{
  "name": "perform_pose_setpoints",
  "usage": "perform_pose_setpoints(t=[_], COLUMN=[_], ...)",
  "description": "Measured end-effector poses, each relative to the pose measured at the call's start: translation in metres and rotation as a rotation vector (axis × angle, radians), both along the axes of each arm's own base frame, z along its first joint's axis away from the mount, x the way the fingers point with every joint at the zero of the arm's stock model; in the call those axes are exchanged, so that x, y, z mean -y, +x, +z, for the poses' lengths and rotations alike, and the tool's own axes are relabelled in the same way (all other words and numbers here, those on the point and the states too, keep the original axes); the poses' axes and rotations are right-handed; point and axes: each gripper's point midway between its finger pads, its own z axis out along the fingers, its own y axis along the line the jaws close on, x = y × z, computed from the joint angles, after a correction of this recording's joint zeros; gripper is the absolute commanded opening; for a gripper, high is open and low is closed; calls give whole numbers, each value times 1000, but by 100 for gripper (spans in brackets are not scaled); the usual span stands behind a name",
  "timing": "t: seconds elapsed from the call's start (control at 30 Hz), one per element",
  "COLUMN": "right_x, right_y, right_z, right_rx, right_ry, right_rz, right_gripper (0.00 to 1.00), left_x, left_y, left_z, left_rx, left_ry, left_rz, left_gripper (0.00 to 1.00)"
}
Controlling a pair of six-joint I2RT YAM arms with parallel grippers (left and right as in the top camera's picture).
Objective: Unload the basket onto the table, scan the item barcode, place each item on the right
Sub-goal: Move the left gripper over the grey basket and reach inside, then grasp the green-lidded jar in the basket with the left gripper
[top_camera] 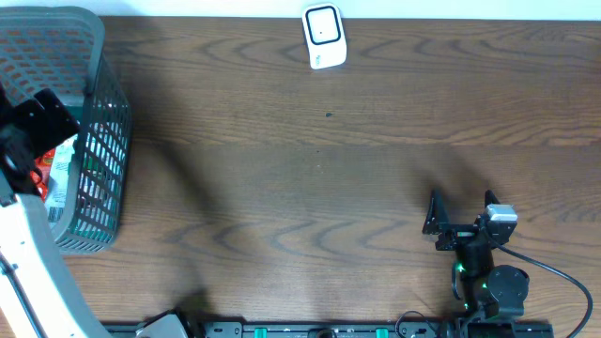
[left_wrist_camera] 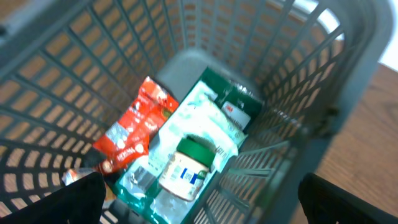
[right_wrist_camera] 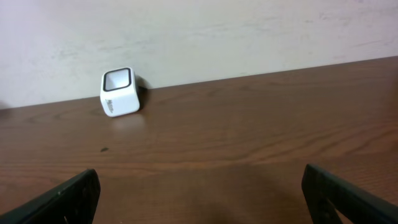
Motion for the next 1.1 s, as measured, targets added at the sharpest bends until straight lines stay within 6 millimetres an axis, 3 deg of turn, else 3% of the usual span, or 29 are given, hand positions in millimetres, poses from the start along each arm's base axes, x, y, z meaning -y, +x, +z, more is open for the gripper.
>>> perform_pose_setpoints(t=[0.4,0.6,0.8,1.1], right_x=[0,0,0,0], right_y=[0,0,0,0], right_z=[0,0,0,0], right_rx=[0,0,0,0], right_ry=[0,0,0,0], right_rz=[0,0,0,0], right_gripper=[99,99,99,99], left_x=[-38,-35,-32,-34], left_y=[21,7,7,11], left_z=[-94,-130,-165,-168], left_rx=[-230,-376,-475,-469], left_ry=[-157,-239,-300,-296], left_rz=[66,78,70,69], left_gripper=[99,99,99,99])
